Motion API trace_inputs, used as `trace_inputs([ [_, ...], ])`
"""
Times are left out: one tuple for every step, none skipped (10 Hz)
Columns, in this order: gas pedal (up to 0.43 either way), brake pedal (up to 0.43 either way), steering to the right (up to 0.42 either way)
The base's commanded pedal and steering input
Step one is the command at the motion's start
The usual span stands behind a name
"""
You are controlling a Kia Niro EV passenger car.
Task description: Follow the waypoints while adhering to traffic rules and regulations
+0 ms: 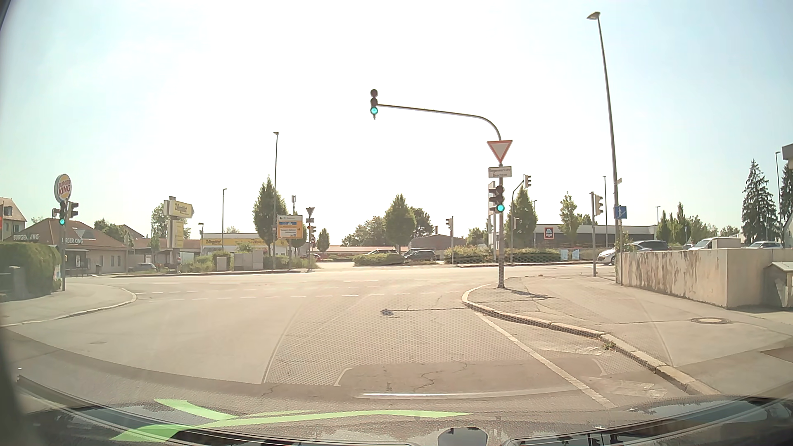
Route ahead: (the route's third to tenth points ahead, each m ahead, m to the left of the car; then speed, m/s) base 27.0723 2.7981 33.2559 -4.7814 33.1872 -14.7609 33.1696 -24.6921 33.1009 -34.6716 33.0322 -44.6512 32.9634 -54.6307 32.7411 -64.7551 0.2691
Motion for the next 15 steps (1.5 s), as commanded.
trace_inputs([
  [0.11, 0.0, -0.035],
  [0.118, 0.0, -0.039],
  [0.15, 0.0, -0.044],
  [0.169, 0.0, -0.047],
  [0.177, 0.0, -0.048],
  [0.197, 0.0, -0.048],
  [0.197, 0.0, -0.048],
  [0.197, 0.0, -0.048],
  [0.197, 0.0, -0.048],
  [0.197, 0.0, -0.047],
  [0.197, 0.0, -0.043],
  [0.197, 0.0, -0.04],
  [0.197, 0.0, -0.032],
  [0.197, 0.0, -0.025],
  [0.197, 0.0, -0.023],
])
